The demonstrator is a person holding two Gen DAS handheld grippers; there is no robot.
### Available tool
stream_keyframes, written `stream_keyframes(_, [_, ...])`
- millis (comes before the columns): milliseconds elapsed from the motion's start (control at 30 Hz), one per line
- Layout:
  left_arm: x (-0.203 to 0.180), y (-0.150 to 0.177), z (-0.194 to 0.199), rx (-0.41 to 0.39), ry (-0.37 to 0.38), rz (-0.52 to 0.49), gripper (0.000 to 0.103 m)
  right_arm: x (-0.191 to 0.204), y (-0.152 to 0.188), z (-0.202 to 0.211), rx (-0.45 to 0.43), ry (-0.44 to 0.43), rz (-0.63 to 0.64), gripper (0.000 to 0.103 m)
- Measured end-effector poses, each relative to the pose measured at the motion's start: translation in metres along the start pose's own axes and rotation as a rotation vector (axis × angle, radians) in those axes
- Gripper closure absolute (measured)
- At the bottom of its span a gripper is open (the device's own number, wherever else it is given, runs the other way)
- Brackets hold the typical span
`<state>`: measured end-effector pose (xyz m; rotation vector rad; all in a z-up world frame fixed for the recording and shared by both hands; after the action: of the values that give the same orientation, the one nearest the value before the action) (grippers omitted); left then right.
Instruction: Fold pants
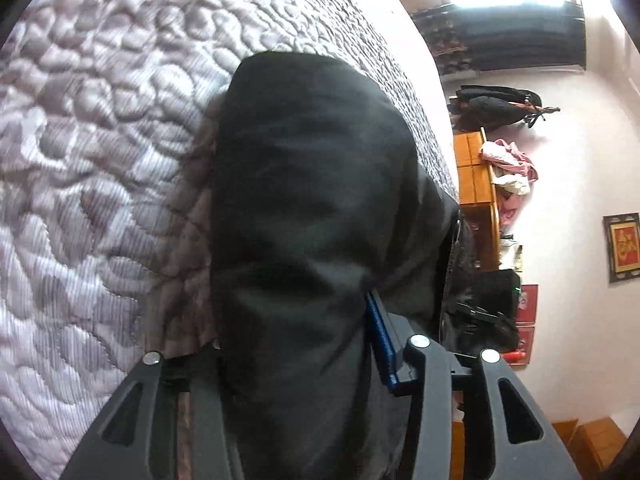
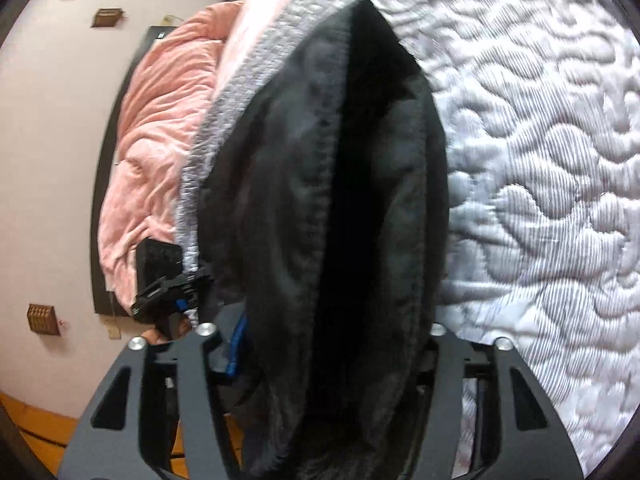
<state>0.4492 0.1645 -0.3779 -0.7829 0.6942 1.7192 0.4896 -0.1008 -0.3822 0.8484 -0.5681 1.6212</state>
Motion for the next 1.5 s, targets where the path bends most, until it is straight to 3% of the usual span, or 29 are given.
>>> stream_keyframes(133, [0.010,0.005,0.004,-0.014,0.020,0.014,0.044,0.001,0.004,-0.004,0.006,0.018,0.007,0.030])
stream_keyframes(233, [0.016,0.008,0.023,-0.044,-0.039,0.005,0.039,0.011,0.005,0.005,-0.013,0.069,0.024,0.024])
stream_keyframes(367, [0.000,0.002,0.062,-0.145,-0.182,-0.022,0.038,0.020,0.006,0.026,-0.044,0.182,0.053,0.024])
stream_keyframes(500, [-0.029,-0.017,0.090,-0.276,-0.373,-0.102,0.031,0.030,0.000,0.060,-0.153,0.344,0.090,0.024])
stream_keyframes(600, [-0.044,-0.032,0.076,-0.268,-0.474,-0.164,0.030,0.057,-0.013,0.079,-0.257,0.307,0.134,0.024])
stream_keyframes(733, [-0.034,-0.053,0.049,-0.235,-0.609,-0.170,0.029,0.081,-0.039,0.056,-0.243,0.249,0.173,0.024])
stream_keyframes(833, [-0.022,-0.062,0.041,-0.225,-0.637,-0.145,0.023,0.051,-0.058,0.035,-0.194,0.221,0.083,0.027])
stream_keyframes(933, [-0.014,-0.068,0.037,-0.203,-0.608,-0.111,0.021,0.019,-0.068,0.022,-0.171,0.212,0.005,0.031])
stream_keyframes(1100, [-0.020,-0.060,0.046,-0.210,-0.590,-0.106,0.026,0.041,-0.050,0.042,-0.200,0.125,0.031,0.028])
stream_keyframes(1267, [-0.031,-0.012,0.077,-0.315,-0.545,-0.126,0.025,0.061,0.003,0.065,-0.233,0.060,0.084,0.027])
stream_keyframes(1367, [-0.016,0.029,0.067,-0.294,-0.567,-0.102,0.026,0.059,0.026,0.058,-0.220,0.042,0.079,0.027])
stream_keyframes(1500, [0.007,0.043,0.043,-0.250,-0.603,-0.064,0.024,0.029,0.036,0.033,-0.190,0.071,0.001,0.033])
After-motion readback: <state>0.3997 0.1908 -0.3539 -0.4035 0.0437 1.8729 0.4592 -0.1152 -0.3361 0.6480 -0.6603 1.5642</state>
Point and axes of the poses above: each gripper's, at about its wrist camera, not at the fingertips, and z roughly against the way its jaws point, x to its left, y to its underside, the point moved 9 cm from there along -z, roughly the way its jaws point, and after that the axes turned 10 degrees about x, right-handed, at the moved point
